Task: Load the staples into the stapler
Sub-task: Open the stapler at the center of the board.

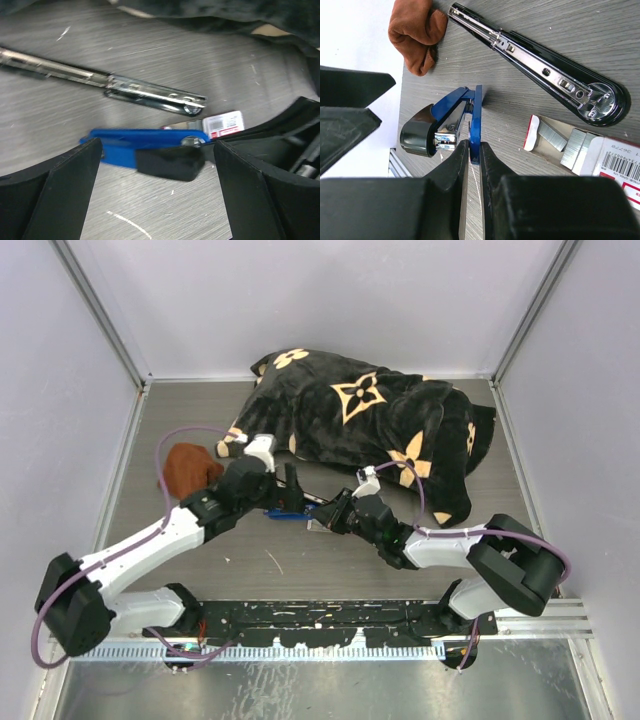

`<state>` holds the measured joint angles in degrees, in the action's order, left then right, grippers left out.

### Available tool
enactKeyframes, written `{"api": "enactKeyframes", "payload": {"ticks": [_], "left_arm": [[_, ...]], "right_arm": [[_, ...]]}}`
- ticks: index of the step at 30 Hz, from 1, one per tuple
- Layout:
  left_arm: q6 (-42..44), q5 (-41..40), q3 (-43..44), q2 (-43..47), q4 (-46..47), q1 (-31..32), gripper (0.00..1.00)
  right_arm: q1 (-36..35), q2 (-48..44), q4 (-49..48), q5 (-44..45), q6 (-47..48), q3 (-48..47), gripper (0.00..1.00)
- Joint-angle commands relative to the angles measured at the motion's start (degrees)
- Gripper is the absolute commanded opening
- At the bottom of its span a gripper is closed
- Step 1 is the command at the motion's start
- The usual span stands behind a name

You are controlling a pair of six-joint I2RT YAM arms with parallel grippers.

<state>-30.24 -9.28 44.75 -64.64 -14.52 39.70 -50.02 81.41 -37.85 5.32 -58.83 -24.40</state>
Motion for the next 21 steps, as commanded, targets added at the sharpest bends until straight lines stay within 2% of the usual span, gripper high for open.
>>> {"api": "enactKeyframes", "payload": {"ticks": [1,9,15,21], "left_arm": [[5.4,-3.4,6.7,-5.8,3.4,4.9,0.96],[7.2,-8.1,13.9,-15.6,-6.6,7.7,0.96],[7.2,-11.1,14.5,-15.5,-10.4,8.2,0.93],[7.5,-7.9,13.7,-13.9,-11.3,8.2,0.95]], "right_arm": [[0.1,0.9,-0.1,-0.1,1.3,-1.5,0.00],[0.1,1.1,-0.6,-0.1,0.9,-1.2,0.00],[0.1,1.2,-0.6,0.0,0.7,-1.1,0.00],[0.1,1.2,-0.4,0.0,0.5,-1.1,0.00]]}}
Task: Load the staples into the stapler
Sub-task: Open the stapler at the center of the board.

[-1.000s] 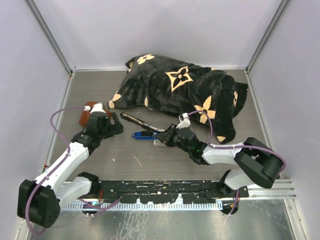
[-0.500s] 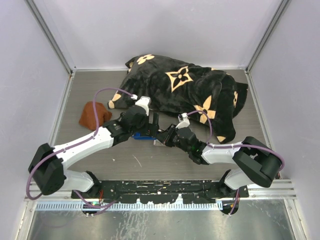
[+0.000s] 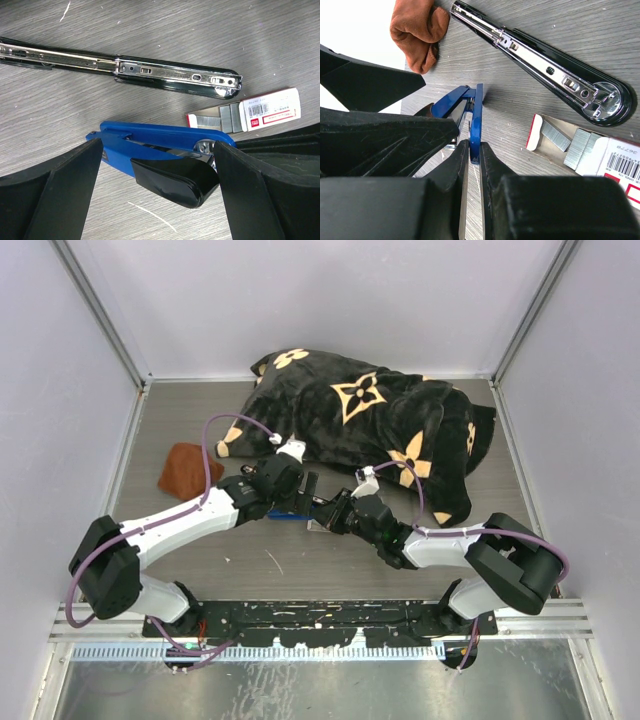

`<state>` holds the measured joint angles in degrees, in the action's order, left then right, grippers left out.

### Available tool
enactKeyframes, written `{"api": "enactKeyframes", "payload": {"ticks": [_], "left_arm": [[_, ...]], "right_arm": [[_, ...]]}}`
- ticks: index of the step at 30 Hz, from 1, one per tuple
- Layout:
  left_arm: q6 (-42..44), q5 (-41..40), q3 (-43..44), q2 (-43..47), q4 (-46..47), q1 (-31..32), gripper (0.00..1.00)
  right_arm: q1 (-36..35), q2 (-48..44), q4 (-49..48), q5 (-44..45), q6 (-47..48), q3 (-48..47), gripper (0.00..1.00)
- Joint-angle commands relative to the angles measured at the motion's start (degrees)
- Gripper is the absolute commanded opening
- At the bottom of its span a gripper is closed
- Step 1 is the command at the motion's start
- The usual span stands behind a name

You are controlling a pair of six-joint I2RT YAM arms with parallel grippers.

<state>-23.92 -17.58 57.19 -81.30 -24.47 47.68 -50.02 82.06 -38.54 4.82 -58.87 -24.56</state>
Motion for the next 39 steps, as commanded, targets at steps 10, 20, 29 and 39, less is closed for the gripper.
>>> {"api": "enactKeyframes", "payload": {"ticks": [10,20,29,39], "left_arm": [[2.4,2.4,0.4,2.8,-0.8,0.3,0.97],[1.6,-7.2,1.3,6.1,-8.2,-0.1,0.95],[2.6,-8.8,-0.8,11.6,-11.4,-5.7,0.97],[3.0,-6.3,-3.2,14.2,-10.9,-8.5,0.99]], "right_arm": [[0.1,0.6,0.5,0.4,0.4,-0.9,0.00],[0.1,-0.5,1.2,1.0,0.3,-0.4,0.00],[0.1,-0.9,2.1,1.7,0.2,-0.1,0.00],[0.1,0.4,1.8,1.2,-0.1,-0.6,0.00]]}}
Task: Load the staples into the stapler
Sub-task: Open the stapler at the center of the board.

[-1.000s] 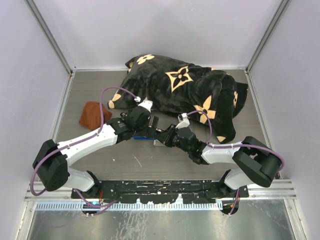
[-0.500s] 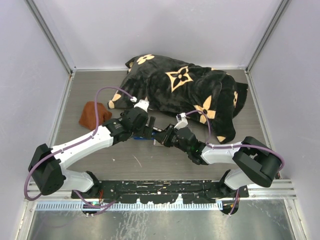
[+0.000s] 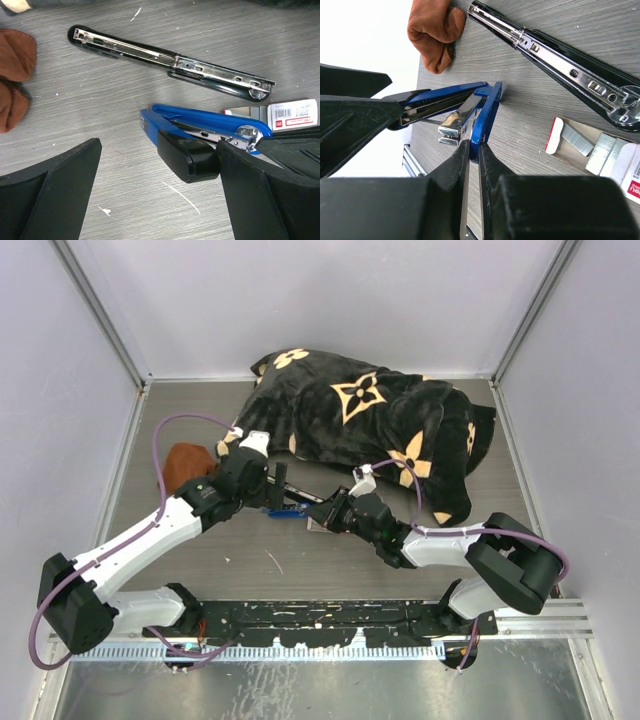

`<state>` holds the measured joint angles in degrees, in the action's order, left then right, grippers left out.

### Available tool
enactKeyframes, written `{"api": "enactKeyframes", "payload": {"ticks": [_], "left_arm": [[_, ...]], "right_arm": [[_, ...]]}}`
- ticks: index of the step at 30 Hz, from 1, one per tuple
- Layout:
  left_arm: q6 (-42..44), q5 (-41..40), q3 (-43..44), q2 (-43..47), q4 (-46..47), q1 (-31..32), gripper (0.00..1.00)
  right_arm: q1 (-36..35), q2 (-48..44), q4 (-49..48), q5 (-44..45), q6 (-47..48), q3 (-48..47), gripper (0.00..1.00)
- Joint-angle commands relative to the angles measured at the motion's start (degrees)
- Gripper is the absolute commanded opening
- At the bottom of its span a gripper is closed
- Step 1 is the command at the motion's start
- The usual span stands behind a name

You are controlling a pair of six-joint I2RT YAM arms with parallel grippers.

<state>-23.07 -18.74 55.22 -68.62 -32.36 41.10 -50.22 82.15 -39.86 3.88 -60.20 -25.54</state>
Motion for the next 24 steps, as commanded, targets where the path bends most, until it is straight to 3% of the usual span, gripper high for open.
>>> {"api": "enactKeyframes", "payload": {"ticks": [1,10,24], "left_arm": [[2.2,-5.1,-1.3,1.6,-3.0,-2.1,0.99],[1.6,-11.6,-3.5,0.6,-4.7,-7.5,1.00],[-1.4,-11.3,-10.6,0.2,2.0,-18.1,0.98]], "right_arm": [[0.3,0.4,3.1,2.1,1.2,0.4,0.00],[0.3,1.5,2.8,1.9,1.0,0.5,0.00],[0.3,4.2,1.6,0.9,0.7,-0.6,0.00]]}}
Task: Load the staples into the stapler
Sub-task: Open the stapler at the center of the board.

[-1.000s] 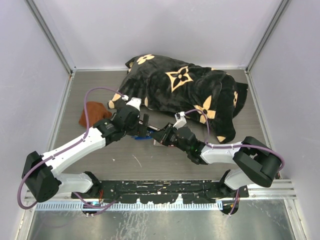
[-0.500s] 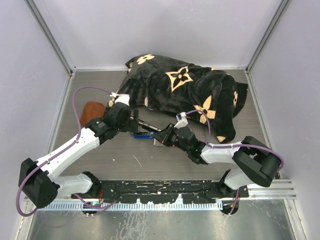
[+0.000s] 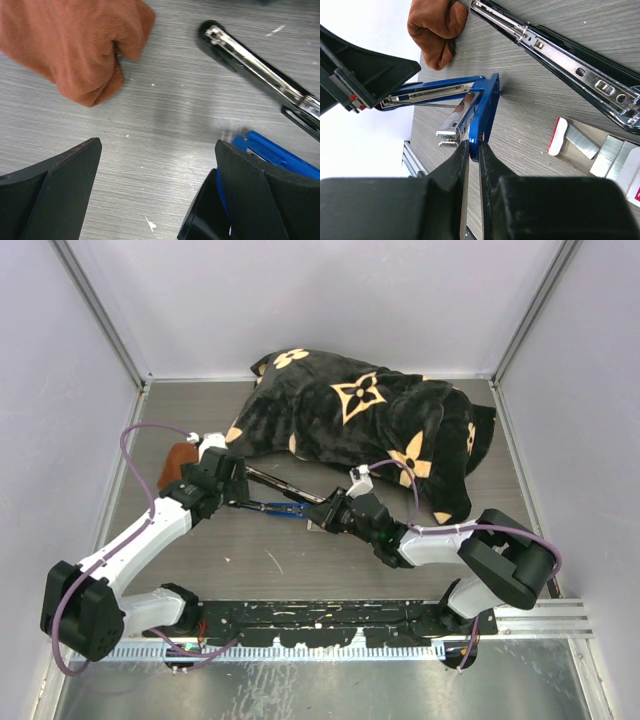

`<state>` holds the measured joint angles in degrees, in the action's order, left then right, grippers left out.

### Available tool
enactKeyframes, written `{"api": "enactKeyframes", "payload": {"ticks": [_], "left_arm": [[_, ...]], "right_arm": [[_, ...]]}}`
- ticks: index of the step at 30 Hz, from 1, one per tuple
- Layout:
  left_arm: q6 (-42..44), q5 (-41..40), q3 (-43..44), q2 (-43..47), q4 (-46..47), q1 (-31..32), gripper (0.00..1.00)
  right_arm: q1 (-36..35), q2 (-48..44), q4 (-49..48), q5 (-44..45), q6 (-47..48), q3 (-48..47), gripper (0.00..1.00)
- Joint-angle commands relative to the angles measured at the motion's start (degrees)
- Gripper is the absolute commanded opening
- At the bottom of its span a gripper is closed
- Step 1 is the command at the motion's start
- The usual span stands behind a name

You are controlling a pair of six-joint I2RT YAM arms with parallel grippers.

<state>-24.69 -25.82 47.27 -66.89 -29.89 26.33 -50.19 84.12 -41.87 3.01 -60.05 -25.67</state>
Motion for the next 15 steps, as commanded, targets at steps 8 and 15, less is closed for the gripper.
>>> {"api": "enactKeyframes", "payload": {"ticks": [8,15], "left_arm": [[-0.4,-3.7,-3.3,-5.3,4.2,-8.8,0.98],[0.3,-5.5,-1.5,-12.3,6.0,-11.4,0.98]], "right_arm": [[0.3,5.2,1.6,0.4,-0.6,-0.6,0.00],[0.3,6.7,1.7,-1.0,-1.0,-1.0,0.00]]}}
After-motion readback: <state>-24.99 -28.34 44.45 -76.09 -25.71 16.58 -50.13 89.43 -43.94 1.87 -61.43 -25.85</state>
